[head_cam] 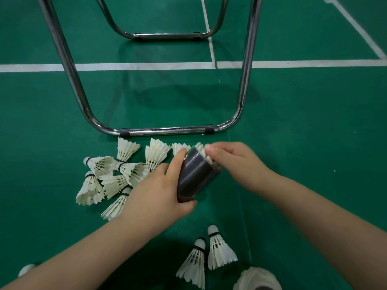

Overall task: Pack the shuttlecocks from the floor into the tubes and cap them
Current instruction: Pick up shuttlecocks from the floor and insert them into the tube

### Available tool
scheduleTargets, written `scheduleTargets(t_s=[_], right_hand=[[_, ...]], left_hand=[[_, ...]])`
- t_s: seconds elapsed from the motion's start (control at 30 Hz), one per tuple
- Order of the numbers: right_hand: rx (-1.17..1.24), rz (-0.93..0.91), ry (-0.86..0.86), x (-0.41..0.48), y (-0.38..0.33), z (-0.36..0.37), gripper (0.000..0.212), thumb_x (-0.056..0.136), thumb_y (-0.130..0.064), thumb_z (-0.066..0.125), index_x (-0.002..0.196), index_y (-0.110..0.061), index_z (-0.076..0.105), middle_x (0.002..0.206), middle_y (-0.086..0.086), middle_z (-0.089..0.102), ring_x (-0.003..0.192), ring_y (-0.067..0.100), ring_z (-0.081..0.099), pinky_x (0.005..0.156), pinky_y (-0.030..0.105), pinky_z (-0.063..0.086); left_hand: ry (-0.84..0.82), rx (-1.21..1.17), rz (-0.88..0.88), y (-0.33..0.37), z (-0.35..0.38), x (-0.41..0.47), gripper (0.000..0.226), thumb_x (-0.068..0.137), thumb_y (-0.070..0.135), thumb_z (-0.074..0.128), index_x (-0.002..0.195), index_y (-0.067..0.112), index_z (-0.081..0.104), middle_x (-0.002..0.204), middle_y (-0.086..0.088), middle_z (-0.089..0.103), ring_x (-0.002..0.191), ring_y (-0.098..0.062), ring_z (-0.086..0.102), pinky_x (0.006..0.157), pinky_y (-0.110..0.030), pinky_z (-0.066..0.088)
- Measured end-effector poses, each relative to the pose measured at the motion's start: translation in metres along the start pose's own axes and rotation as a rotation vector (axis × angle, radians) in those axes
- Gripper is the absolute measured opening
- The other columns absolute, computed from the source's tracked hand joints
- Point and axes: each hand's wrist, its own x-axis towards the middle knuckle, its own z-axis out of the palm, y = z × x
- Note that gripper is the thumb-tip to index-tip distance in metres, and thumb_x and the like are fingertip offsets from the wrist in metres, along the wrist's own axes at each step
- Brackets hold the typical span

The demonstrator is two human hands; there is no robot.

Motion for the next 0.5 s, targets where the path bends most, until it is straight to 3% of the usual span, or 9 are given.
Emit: scheduleTargets(t_s=[0.1,0.17,0.33,0.4,0.5], right_hand=[[-0.030,0.136,-0.220,-0.001,-0.009,-0.004,0.047,0.082,-0.058,0.041,0.091,-0.023,0.071,0.094,-0.007,0.072,0.091,0.001,0.064,0.085,0.011,0.044],[-0.058,0.179,-0.315,0.000,-0.015,-0.008,0.041,0.083,-0.058,0.048,0.089,-0.025,0.071,0.096,-0.005,0.072,0.093,0.004,0.065,0.090,0.016,0.044],[-0.088,0.261,-0.536,0.004,-0.017,-0.010,0.022,0.074,-0.031,0.061,0.093,-0.024,0.069,0.097,-0.007,0.071,0.096,0.005,0.065,0.096,0.020,0.044],[-0.103,0.272,-0.604,0.005,-0.016,-0.004,0.014,0.078,-0.019,0.067,0.088,-0.027,0.067,0.089,-0.014,0.069,0.087,-0.003,0.063,0.087,0.012,0.045],[-0.138,0.277,-0.614,0.006,-0.012,0.000,0.022,0.084,-0.006,0.064,0.087,-0.028,0.063,0.085,-0.017,0.066,0.080,-0.007,0.060,0.079,0.007,0.044]], left_hand=[[-0.011,-0.001,0.000,0.000,-0.002,-0.001,0.106,0.071,0.060,0.062,0.142,0.037,-0.014,0.127,0.004,0.046,0.100,-0.013,0.054,0.079,-0.024,0.047],[-0.023,0.017,0.008,0.000,-0.002,-0.003,0.106,0.072,0.061,0.060,0.142,0.036,-0.016,0.126,0.004,0.045,0.100,-0.012,0.053,0.080,-0.023,0.047],[-0.048,0.049,0.025,0.004,-0.004,-0.007,0.105,0.074,0.062,0.058,0.141,0.034,-0.017,0.127,0.005,0.043,0.105,-0.014,0.051,0.085,-0.025,0.045],[-0.064,0.058,0.027,0.004,-0.004,-0.008,0.104,0.075,0.062,0.057,0.141,0.034,-0.018,0.128,0.005,0.042,0.107,-0.014,0.049,0.087,-0.025,0.043],[-0.063,0.061,0.025,0.003,-0.002,-0.008,0.104,0.075,0.063,0.055,0.140,0.034,-0.020,0.127,0.006,0.042,0.106,-0.013,0.049,0.085,-0.024,0.044]])
